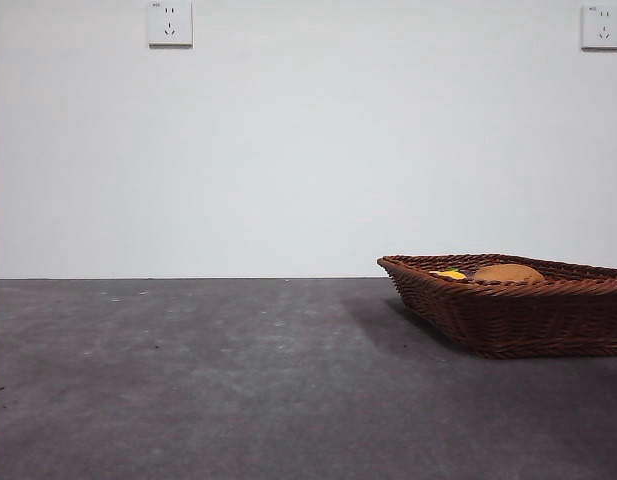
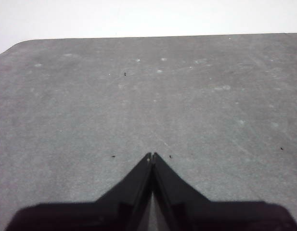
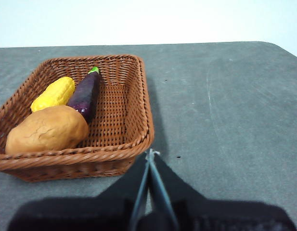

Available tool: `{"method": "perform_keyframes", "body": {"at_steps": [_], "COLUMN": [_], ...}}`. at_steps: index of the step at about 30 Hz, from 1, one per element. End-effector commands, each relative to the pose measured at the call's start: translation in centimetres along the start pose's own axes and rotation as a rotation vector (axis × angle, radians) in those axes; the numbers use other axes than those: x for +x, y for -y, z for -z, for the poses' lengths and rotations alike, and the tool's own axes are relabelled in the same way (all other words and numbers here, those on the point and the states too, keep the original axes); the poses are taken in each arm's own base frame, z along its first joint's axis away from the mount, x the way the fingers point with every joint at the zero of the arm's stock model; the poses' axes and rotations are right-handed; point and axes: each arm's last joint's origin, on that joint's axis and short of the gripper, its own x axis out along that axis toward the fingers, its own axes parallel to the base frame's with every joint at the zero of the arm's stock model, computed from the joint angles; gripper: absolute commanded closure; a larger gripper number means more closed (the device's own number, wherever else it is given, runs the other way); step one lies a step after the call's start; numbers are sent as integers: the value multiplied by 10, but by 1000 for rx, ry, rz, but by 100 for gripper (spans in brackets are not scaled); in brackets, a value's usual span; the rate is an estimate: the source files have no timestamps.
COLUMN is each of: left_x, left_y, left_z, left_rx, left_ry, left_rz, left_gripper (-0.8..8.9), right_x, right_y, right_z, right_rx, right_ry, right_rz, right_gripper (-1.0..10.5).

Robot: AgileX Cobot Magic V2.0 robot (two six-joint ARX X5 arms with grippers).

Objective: Help me put the vegetables on the table into the basket

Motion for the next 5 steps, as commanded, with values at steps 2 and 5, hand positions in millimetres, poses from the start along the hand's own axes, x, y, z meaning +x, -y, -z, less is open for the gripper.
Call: {"method": "perform_keyframes", "body": {"at_steps": [2,5], "left_x": [1,1], "left_y": [0,0], "left_z": [3,3], "left_rx": [-5,-5], "left_ry": [-5,-5], "left_rz": [0,0], "left_gripper": [817,817], "right_x": [1,1], "right_y": [0,0], "right_z": [3,3], "right_rx": [4,4], "right_ry": [-4,-4], "right_rz": [2,2], "right_gripper": [946,946]}}
